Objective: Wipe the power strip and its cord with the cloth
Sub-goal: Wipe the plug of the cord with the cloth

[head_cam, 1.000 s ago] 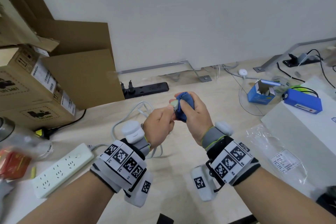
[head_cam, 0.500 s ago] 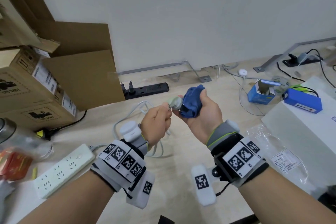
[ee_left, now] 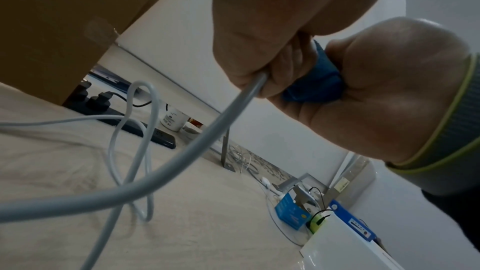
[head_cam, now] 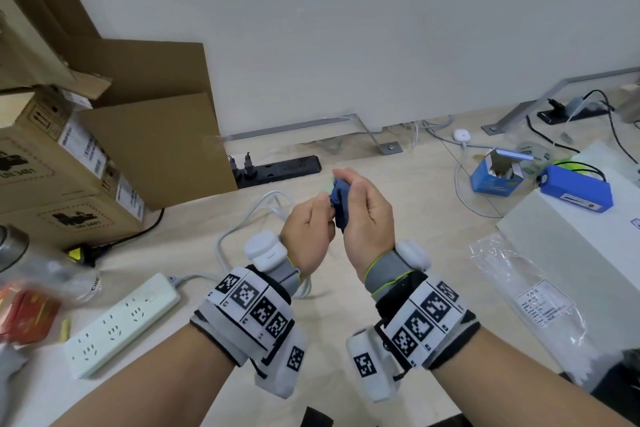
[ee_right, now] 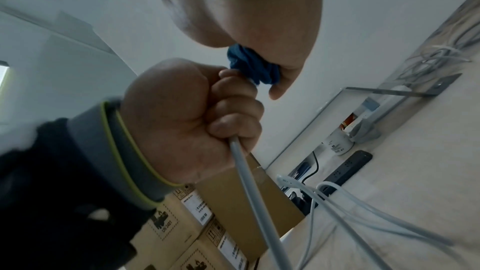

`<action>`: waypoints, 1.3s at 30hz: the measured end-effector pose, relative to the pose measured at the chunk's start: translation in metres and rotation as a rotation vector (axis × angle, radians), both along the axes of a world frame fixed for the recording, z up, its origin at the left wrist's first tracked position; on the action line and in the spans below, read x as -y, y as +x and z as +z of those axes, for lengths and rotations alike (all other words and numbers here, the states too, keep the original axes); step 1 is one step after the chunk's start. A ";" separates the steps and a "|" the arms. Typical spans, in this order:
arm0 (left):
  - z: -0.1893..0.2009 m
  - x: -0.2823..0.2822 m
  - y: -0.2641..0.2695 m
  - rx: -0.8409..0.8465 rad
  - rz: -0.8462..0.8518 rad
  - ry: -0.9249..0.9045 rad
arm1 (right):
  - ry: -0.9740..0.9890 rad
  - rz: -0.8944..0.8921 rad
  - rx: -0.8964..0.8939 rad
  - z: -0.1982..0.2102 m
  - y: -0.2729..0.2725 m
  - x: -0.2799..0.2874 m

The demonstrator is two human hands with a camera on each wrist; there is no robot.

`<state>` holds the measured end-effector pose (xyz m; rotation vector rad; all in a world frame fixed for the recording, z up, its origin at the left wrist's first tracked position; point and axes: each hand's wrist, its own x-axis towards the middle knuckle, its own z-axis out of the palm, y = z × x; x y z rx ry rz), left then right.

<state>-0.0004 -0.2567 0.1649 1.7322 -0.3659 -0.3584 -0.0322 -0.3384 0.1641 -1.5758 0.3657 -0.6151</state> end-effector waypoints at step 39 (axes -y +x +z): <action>-0.006 -0.005 0.005 0.613 -0.260 0.414 | 0.267 0.173 -0.221 0.003 -0.004 0.024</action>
